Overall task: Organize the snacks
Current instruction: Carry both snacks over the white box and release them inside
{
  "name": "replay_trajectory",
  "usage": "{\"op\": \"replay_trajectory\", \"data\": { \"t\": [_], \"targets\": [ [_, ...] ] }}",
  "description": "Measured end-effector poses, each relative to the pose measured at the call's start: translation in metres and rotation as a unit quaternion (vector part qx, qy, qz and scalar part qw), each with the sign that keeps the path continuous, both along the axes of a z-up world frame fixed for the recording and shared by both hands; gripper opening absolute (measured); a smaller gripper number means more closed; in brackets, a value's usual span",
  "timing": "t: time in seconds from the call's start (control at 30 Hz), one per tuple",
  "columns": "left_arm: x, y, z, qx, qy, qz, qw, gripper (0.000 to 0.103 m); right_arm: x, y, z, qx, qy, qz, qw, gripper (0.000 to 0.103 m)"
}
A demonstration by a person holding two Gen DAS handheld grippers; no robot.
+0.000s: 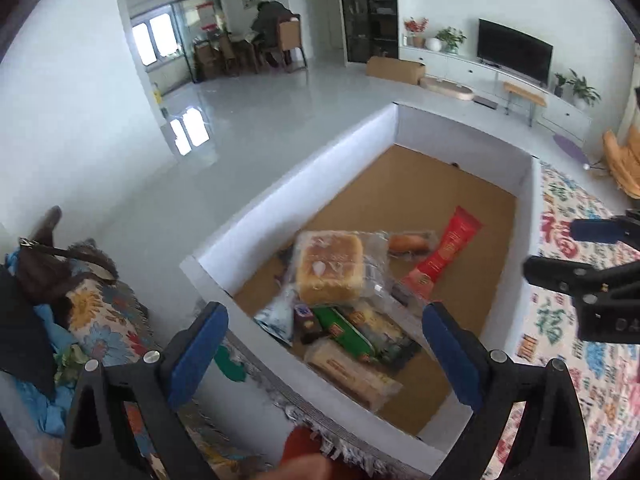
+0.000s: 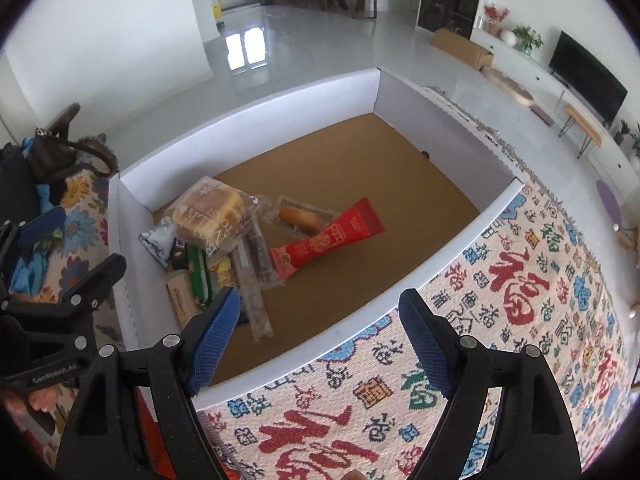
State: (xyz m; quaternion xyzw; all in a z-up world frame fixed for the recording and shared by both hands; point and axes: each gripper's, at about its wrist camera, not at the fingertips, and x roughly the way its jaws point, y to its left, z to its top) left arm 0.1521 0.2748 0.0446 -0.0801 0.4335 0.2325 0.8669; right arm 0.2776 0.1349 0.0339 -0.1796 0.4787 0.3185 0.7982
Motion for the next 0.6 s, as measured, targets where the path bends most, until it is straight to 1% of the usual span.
{"op": "replay_trajectory", "data": {
  "t": [0.03, 0.1, 0.13, 0.17, 0.27, 0.33, 0.4, 0.6],
  "targets": [
    [0.0, 0.0, -0.001, -0.008, 0.005, -0.003, 1.0, 0.103, -0.001, 0.001, 0.001, 0.0, 0.001, 0.0, 1.0, 0.084],
    [-0.001, -0.003, 0.0, 0.011, 0.008, 0.01, 0.9999, 0.103, -0.004, 0.002, 0.003, -0.001, 0.001, 0.0, 1.0, 0.084],
    [-0.001, -0.003, 0.0, 0.015, 0.01, 0.015, 0.9997, 0.103, -0.005, 0.003, 0.004, -0.002, 0.0, 0.001, 1.0, 0.084],
    [-0.002, -0.001, 0.001, 0.006, 0.011, 0.019, 0.9997, 0.103, -0.007, 0.004, 0.006, -0.004, -0.002, 0.003, 1.0, 0.084],
    [-0.005, 0.008, 0.003, -0.045, 0.007, 0.023, 0.9987, 0.103, -0.011, 0.007, 0.011, -0.01, -0.009, 0.008, 1.0, 0.084],
    [-0.005, 0.012, 0.005, -0.052, 0.005, 0.031, 0.9981, 0.103, -0.011, 0.008, 0.012, -0.015, -0.011, 0.008, 1.0, 0.084],
    [-0.006, 0.013, 0.008, -0.05, 0.0, 0.032, 0.9982, 0.103, -0.011, 0.008, 0.013, -0.017, -0.012, 0.004, 1.0, 0.084],
    [0.0, 0.019, 0.003, -0.075, 0.011, 0.044, 0.9961, 0.103, -0.007, 0.01, 0.01, -0.021, -0.003, -0.002, 1.0, 0.084]
  ]
}}
